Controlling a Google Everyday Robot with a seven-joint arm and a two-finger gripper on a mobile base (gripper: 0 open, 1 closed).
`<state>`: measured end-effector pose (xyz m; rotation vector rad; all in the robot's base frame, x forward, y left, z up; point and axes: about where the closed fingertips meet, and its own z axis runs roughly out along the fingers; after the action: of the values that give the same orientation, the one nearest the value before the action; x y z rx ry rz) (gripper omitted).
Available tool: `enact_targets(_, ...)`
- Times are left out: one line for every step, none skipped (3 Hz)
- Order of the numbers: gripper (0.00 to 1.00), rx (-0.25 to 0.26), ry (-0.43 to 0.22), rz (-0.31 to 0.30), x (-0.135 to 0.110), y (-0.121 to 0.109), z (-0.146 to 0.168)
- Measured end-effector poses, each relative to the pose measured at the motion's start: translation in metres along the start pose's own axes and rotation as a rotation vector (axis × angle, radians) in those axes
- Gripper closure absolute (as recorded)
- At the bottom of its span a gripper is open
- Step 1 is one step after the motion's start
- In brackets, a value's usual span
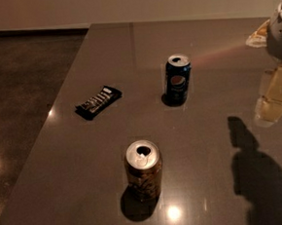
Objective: Knock orange can over
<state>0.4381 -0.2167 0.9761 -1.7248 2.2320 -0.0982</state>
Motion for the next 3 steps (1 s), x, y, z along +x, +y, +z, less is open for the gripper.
enact_targets(0.00, 0.000, 0.000, 0.000, 0.000, 0.000, 0.000)
enact_targets(0.00, -0.049, -0.065, 0.006, -0.007, 0.011, 0.006)
enact_targets(0.00, -0.104, -0.208, -0.004, -0.031, 0.041, 0.015)
